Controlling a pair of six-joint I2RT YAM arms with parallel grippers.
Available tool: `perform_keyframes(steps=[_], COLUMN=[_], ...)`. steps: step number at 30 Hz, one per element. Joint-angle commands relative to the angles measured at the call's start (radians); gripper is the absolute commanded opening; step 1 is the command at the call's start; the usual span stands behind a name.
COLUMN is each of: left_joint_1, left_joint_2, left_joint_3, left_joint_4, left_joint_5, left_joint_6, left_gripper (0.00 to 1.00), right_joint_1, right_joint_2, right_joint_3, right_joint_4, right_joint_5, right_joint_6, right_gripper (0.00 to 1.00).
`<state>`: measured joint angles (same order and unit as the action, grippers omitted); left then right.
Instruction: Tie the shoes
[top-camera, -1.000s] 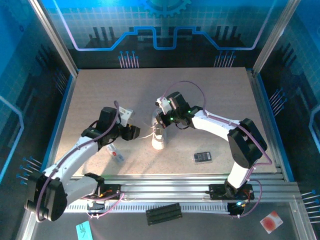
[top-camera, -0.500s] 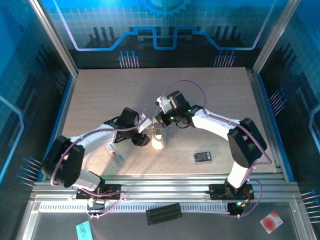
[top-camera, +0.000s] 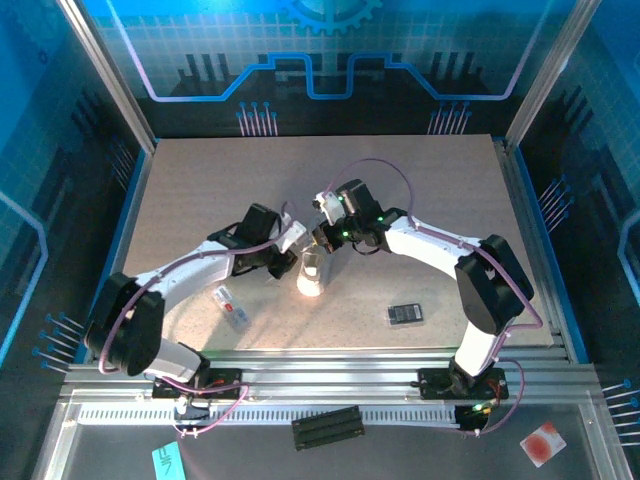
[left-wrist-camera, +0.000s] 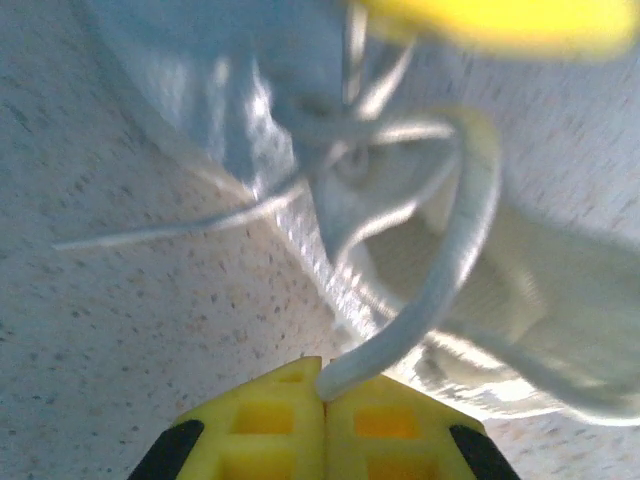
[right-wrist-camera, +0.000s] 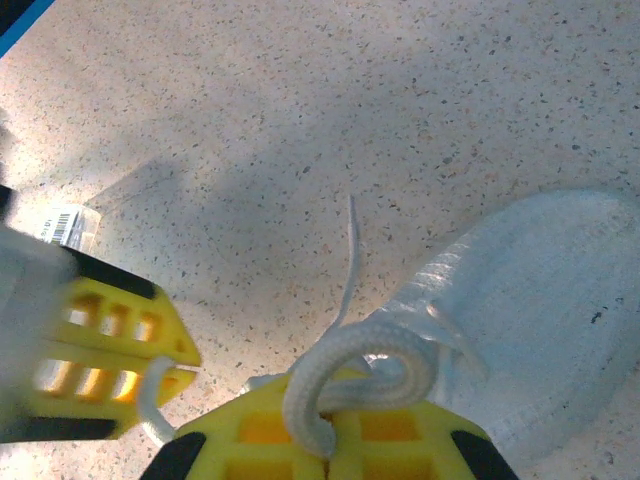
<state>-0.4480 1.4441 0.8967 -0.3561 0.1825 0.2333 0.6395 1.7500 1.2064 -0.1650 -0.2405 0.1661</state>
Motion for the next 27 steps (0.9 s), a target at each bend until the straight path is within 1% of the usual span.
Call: perform_keyframes(steps=[1,4,6,8,11,16,18,20,23,24,27], left_joint_1=[0.008,0.008,0.008,0.008,0.006,0.003,0.003,0.004,0.009,0.016,0.029], left_joint_2=[-0.008,0.049,0.081,0.093,0.072,0.016,0.016,0.015,0.010,0.011,0.004], left_joint_3=[0.142,0.248,0.289,0.303,0.275,0.173,0.150,0.140,0.154,0.153,0.133], left_joint_4=[-0.151,-0.264,-0.316,-0.335,-0.298,-0.160,-0.103,-0.060,-0.050,-0.046,0.028], left_joint_5=[0.074,0.145,0.176,0.209,0.248,0.289,0.338,0.376,0.409,0.425,0.478], left_joint_6=[-0.224,-0.394,-0.502,-0.608,-0.784,-1.151,-1.255,-1.332,-1.375,-1.410,-1.486], left_gripper=[0.00,0.00,0.00,0.00,0.00,0.00,0.00,0.00,0.00,0.00,0.00], right_joint_1=[-0.016,-0.023,-0.026,-0.028,-0.034,-0.044,-0.044,-0.043,-0.044,-0.043,-0.043], right_joint_2=[0.004,0.014,0.021,0.029,0.045,0.057,0.060,0.063,0.064,0.065,0.069], right_joint_3=[0.042,0.054,0.063,0.075,0.098,0.103,0.104,0.103,0.101,0.102,0.106], right_joint_4=[0.010,-0.004,-0.013,-0.024,-0.054,-0.056,-0.056,-0.056,-0.056,-0.057,-0.062], right_joint_5=[-0.007,0.001,0.004,0.009,0.013,-0.004,-0.013,-0.017,-0.019,-0.020,-0.022], right_joint_6=[0.017,0.038,0.054,0.073,0.098,0.136,0.140,0.138,0.135,0.134,0.129], right_gripper=[0.00,0.00,0.00,0.00,0.00,0.00,0.00,0.00,0.00,0.00,0.00])
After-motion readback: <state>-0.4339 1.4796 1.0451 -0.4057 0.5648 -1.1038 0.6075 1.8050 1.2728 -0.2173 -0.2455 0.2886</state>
